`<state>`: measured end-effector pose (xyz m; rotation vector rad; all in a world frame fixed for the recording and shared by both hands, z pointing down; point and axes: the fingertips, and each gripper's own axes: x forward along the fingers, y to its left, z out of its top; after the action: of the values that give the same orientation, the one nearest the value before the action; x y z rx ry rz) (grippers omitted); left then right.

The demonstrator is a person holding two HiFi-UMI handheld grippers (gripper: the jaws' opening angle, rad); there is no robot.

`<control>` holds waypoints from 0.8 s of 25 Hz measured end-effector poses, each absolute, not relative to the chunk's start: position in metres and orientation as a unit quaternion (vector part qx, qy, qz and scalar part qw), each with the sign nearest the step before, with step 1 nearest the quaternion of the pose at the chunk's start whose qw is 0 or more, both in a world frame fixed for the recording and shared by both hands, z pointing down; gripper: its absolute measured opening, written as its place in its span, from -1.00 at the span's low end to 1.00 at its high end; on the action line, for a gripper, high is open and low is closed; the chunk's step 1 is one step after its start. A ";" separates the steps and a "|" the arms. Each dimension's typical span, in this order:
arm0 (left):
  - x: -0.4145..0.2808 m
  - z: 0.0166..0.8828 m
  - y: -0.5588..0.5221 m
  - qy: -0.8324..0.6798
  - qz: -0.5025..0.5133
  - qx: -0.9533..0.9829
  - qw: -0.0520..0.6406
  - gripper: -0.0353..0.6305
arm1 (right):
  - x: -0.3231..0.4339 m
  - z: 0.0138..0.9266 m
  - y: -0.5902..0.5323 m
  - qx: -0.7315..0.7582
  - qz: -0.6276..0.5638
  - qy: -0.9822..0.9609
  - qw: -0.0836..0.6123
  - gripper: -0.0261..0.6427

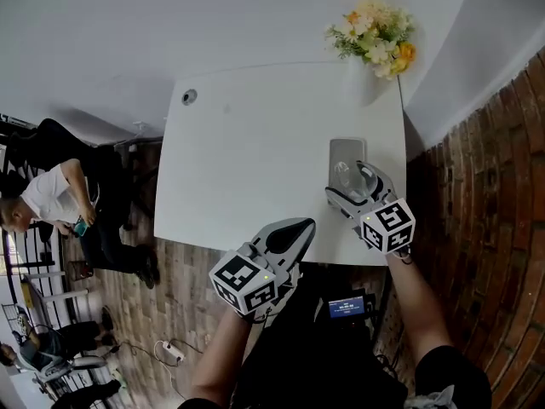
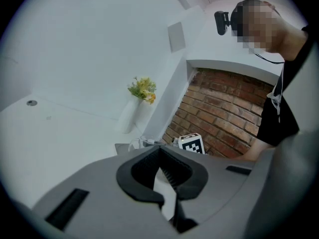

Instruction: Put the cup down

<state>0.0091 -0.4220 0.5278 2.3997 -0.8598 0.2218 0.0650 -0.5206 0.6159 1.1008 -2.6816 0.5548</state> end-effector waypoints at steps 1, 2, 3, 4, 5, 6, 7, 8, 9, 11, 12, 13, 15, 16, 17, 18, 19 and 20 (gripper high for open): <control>0.009 0.530 -0.424 -0.323 0.082 0.897 0.290 -0.87 | 0.063 0.621 -0.526 0.372 0.182 -0.905 0.098 0.33; 0.010 0.533 -0.426 -0.324 0.081 0.896 0.293 -0.87 | 0.061 0.625 -0.530 0.373 0.177 -0.905 0.100 0.33; 0.010 0.535 -0.427 -0.325 0.082 0.894 0.296 -0.87 | 0.060 0.629 -0.534 0.373 0.173 -0.906 0.102 0.33; 0.009 0.537 -0.428 -0.326 0.083 0.893 0.299 -0.87 | 0.058 0.633 -0.537 0.374 0.170 -0.906 0.103 0.33; 0.009 0.539 -0.428 -0.327 0.085 0.892 0.302 -0.87 | 0.057 0.637 -0.540 0.375 0.167 -0.906 0.105 0.33; 0.008 0.541 -0.429 -0.328 0.087 0.891 0.303 -0.87 | 0.055 0.639 -0.543 0.375 0.163 -0.906 0.107 0.33; 0.006 0.543 -0.429 -0.329 0.089 0.890 0.305 -0.87 | 0.054 0.642 -0.545 0.376 0.158 -0.907 0.110 0.33; 0.004 0.545 -0.429 -0.331 0.092 0.888 0.307 -0.87 | 0.053 0.644 -0.547 0.376 0.153 -0.907 0.111 0.33; 0.001 0.547 -0.429 -0.333 0.094 0.886 0.309 -0.87 | 0.051 0.645 -0.548 0.375 0.148 -0.908 0.112 0.33; -0.004 0.550 -0.428 -0.337 0.095 0.883 0.313 -0.87 | 0.048 0.647 -0.547 0.374 0.143 -0.909 0.115 0.33; -0.006 0.551 -0.428 -0.338 0.096 0.882 0.314 -0.87 | 0.047 0.649 -0.546 0.374 0.141 -0.909 0.117 0.33; -0.008 0.552 -0.428 -0.339 0.097 0.881 0.314 -0.87 | 0.046 0.651 -0.545 0.373 0.139 -0.909 0.120 0.33; -0.011 0.553 -0.427 -0.340 0.098 0.881 0.315 -0.87 | 0.045 0.652 -0.541 0.373 0.129 -0.910 0.127 0.33; -0.012 0.554 -0.427 -0.340 0.099 0.880 0.316 -0.87 | 0.045 0.652 -0.539 0.373 0.122 -0.911 0.130 0.33; -0.013 0.554 -0.427 -0.340 0.099 0.880 0.316 -0.87 | 0.044 0.652 -0.537 0.372 0.116 -0.911 0.134 0.33; -0.014 0.554 -0.427 -0.340 0.100 0.880 0.316 -0.87 | 0.044 0.653 -0.535 0.373 0.112 -0.911 0.137 0.33; -0.014 0.553 -0.427 -0.339 0.100 0.881 0.316 -0.87 | 0.045 0.653 -0.533 0.374 0.110 -0.910 0.140 0.33; -0.013 0.552 -0.426 -0.337 0.099 0.882 0.316 -0.87 | 0.046 0.654 -0.531 0.375 0.108 -0.909 0.142 0.33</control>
<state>-0.0133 -0.4262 0.5523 2.3219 -0.8878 0.2604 0.0460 -0.5314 0.6539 1.0835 -2.6242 0.3118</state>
